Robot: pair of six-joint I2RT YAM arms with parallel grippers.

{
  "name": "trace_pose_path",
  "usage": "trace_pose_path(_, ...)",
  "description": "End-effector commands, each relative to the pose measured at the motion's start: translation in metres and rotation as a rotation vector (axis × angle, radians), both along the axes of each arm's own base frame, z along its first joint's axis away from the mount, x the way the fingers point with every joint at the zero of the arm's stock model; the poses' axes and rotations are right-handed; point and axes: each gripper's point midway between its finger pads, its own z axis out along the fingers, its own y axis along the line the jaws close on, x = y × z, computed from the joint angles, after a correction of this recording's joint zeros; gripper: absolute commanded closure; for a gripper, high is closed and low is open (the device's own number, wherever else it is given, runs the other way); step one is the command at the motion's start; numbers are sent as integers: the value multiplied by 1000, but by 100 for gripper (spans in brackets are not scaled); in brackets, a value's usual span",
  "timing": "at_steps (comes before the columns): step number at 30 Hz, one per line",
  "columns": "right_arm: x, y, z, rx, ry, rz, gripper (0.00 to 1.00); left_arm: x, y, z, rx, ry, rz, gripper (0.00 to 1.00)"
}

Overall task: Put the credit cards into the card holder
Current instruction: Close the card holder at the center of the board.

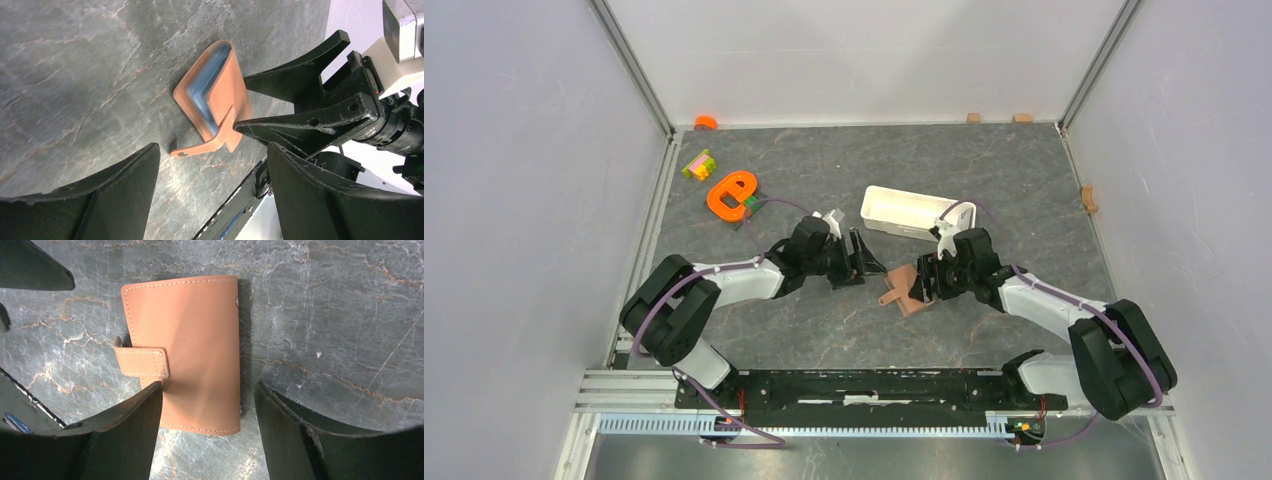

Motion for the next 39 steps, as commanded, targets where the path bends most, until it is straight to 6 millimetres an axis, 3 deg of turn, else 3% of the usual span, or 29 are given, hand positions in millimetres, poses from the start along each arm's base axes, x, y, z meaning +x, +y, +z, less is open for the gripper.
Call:
trace_pose_path(1, 10, 2, -2, -7, -16, -39, 29, 17, -21, 9, 16, -64, -13, 15)
trace_pose_path(5, 6, 4, -3, 13, -1, -38, 31, 13, -36, -10, 95, -59, -75, 19)
trace_pose_path(8, 2, 7, -4, 29, 14, -27, 32, 9, -36, -30, 209, -52, -109, 24)
trace_pose_path(16, -7, 14, -1, 132, 66, -8, 33, -11, -21, -70, 412, -20, -175, 55)
trace_pose_path(26, -22, 21, -2, 327, 144, -3, 35, -19, -8, -90, 463, 1, -182, 61)
trace_pose_path(32, -18, 37, 7, 453, 165, 8, 57, -20, -12, -88, 423, -11, -186, 64)
trace_pose_path(34, -15, 41, 11, 472, 159, 12, 69, -23, -14, -87, 400, -13, -189, 64)
trace_pose_path(37, -7, 41, 19, 465, 134, 18, 92, -16, -21, -74, 356, -48, -175, 61)
trace_pose_path(39, -1, 37, 19, 409, 119, 13, 100, -7, -20, -57, 346, -78, -147, 55)
